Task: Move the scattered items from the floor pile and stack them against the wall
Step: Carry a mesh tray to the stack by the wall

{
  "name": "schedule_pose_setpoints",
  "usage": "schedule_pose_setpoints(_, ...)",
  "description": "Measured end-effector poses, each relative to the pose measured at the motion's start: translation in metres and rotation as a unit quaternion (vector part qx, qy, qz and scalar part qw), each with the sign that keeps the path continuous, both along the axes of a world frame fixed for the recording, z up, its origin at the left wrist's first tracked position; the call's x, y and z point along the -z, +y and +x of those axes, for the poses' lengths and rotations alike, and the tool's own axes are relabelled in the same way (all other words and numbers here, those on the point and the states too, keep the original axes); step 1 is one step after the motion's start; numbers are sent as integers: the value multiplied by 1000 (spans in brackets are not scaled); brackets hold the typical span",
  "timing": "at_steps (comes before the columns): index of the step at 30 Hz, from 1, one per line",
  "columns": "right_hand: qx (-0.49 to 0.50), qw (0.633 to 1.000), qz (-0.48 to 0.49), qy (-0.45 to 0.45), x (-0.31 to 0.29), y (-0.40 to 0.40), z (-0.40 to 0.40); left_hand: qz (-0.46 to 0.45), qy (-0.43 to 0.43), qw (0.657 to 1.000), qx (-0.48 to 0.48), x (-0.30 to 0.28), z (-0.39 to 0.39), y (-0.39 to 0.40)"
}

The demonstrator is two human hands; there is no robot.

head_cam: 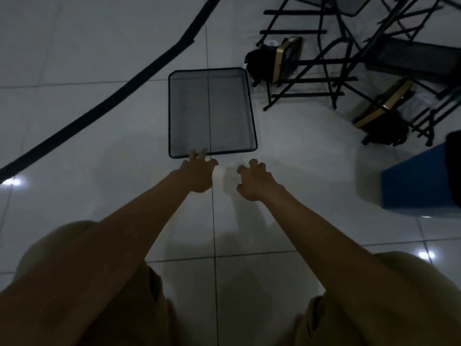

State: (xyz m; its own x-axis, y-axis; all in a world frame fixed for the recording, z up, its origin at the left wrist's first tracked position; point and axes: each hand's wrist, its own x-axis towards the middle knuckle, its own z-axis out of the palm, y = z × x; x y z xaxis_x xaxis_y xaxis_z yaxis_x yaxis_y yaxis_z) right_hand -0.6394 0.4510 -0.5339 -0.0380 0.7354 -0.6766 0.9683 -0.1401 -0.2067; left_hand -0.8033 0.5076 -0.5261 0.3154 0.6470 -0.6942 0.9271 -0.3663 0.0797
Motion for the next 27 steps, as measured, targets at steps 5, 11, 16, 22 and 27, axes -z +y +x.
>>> schedule_pose_setpoints(5, 36, 997, -14, -68, 15, 14, 27, 27, 79, 996, 35, 35, 16, 27)
schedule_pose_setpoints(11, 36, 998, -1, -43, 15, 14, 24, 72, 13, 996, 43, 63, -2, 27)
schedule_pose_setpoints(16, -27, 998, 4, -65, 24, 18, 15, 28, -73, 994, 80, 60, 1, 22)
schedule_pose_setpoints(22, -103, 985, 31, -131, 33, 9, 7, 13, -83, 980, 178, 54, -2, 11)
schedule_pose_setpoints(27, -85, 986, 128, -57, 31, 3, 7, 56, -211, 970, 103, 36, -13, -2)
